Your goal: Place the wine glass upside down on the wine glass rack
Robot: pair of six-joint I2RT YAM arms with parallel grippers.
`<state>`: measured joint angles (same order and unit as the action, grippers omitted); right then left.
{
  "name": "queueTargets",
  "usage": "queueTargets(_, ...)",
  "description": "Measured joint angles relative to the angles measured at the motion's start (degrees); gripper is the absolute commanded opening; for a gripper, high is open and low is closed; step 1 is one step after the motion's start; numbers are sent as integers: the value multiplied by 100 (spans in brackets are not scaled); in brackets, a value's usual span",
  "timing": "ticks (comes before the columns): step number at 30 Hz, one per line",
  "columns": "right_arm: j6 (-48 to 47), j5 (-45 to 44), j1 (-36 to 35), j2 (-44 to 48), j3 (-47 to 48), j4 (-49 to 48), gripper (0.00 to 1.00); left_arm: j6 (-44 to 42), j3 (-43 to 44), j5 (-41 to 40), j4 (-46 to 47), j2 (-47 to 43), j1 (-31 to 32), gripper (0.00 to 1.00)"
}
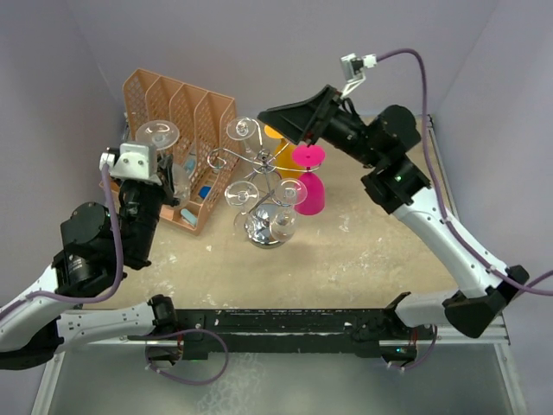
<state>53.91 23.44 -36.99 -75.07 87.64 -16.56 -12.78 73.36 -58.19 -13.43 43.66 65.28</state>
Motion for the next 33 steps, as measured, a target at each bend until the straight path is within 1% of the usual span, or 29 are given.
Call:
queueTargets(6, 170, -369, -658, -479, 291, 35, 79, -195, -363, 7, 61, -426, 0, 0)
queueTargets(14, 319, -807, -1231, -557, 345, 22, 80, -382, -490, 181, 223, -538, 0, 0)
queueTargets(20, 481, -949, -1425, -713, 463, 9, 76, -481, -713, 570, 238, -551, 0, 0)
queueTargets(22, 533, -979, -1462, -748, 463, 35, 72, -501, -772, 688, 260, -577, 0, 0)
queueTargets(27, 621, -1067, -1510, -796, 463, 74, 67, -557, -802, 870, 310, -597, 0, 0)
queueTargets(33, 719, -1060, -1567, -955, 601, 85, 67, -658, -802, 1047, 304, -605, 0, 0)
